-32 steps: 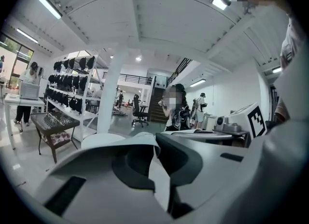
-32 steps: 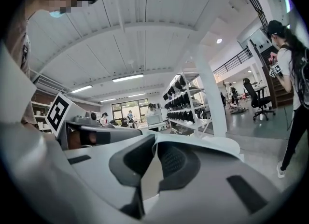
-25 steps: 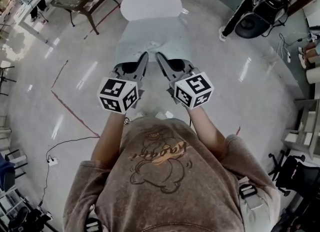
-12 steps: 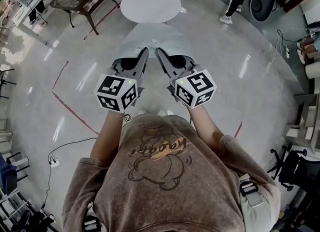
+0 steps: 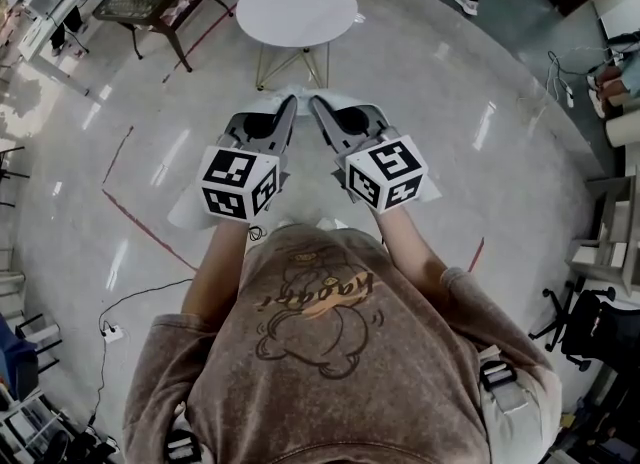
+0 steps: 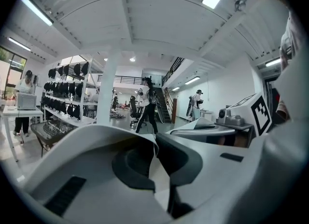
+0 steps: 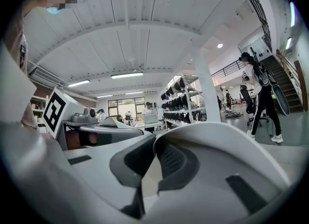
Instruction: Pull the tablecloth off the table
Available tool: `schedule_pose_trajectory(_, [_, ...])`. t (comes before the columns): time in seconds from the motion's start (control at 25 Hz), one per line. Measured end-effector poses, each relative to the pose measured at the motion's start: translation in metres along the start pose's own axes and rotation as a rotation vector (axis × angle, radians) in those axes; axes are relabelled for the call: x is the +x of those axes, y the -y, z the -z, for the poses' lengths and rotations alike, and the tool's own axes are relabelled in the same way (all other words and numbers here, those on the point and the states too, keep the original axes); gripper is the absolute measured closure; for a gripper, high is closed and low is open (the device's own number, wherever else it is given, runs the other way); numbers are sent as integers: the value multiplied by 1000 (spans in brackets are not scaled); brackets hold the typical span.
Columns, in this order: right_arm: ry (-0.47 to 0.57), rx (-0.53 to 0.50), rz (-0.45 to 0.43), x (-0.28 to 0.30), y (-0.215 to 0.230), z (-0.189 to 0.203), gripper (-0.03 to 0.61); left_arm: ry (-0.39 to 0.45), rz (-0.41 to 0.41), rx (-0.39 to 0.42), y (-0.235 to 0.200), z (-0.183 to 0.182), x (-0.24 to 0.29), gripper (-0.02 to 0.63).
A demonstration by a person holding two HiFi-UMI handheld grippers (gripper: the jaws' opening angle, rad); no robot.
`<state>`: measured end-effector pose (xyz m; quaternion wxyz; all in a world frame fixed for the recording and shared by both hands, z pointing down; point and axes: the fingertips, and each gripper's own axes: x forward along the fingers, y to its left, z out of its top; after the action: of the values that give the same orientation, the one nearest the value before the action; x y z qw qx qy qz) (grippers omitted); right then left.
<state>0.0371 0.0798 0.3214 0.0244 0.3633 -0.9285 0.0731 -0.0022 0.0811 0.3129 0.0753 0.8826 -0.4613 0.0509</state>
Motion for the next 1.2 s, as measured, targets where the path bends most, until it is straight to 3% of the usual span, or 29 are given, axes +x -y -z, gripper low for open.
schedule_pose_trajectory(0.48, [20,-11,16,7,1,2,565,44,35,-33,-9,3,2,586])
schedule_pose_trajectory(0.8, [7,76,26,10,14,39,566,37,47,-43,-10,41,16,586])
schedule_pose_trajectory(1.2, [-40,114,36,12,30,70,566,-3,84,-69,-11,71,33,586])
